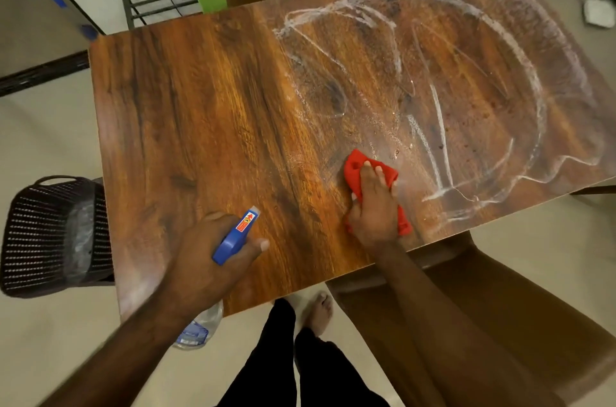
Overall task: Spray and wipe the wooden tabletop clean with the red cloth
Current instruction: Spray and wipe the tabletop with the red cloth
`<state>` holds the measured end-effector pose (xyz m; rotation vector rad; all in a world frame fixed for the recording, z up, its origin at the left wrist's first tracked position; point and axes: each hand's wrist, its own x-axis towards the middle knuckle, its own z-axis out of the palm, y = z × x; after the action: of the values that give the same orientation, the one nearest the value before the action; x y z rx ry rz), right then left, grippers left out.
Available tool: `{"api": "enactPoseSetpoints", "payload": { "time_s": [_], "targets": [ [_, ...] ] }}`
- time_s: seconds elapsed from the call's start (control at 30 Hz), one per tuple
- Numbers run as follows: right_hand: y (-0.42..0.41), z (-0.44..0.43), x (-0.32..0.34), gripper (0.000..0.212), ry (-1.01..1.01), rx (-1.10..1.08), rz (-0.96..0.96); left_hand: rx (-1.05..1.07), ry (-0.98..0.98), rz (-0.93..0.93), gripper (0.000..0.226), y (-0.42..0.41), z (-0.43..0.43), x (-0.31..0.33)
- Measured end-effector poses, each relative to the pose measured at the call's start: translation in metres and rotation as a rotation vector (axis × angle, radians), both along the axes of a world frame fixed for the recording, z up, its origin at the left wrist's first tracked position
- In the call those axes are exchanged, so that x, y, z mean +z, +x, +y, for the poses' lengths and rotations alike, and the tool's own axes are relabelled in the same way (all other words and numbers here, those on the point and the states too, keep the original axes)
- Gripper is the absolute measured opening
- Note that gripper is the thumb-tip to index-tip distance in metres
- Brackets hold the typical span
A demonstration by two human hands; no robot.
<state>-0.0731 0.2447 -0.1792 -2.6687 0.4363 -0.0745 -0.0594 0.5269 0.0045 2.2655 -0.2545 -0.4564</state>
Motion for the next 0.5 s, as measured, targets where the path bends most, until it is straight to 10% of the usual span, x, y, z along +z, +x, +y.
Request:
{"api": "enactPoseSetpoints", "payload": {
  "time_s": [0.13,0.23,0.5],
  "targets": [
    [-0.021,0.070,-0.007,0.090,0.057,0.535,0.036,0.124,-0.071,0.095,0.065,0.022,0.002,-0.018],
    [-0.026,0.040,-0.011,0.082,0.052,0.783,0.028,0.108,-0.037,0.051,0.048,0.036,0.002,-0.025],
    [0.025,-0.072,-0.001,0.064,0.011,-0.121,0.005,0.076,0.041,-0.029,0.035,0.069,0.010,-0.034]
  ]
}}
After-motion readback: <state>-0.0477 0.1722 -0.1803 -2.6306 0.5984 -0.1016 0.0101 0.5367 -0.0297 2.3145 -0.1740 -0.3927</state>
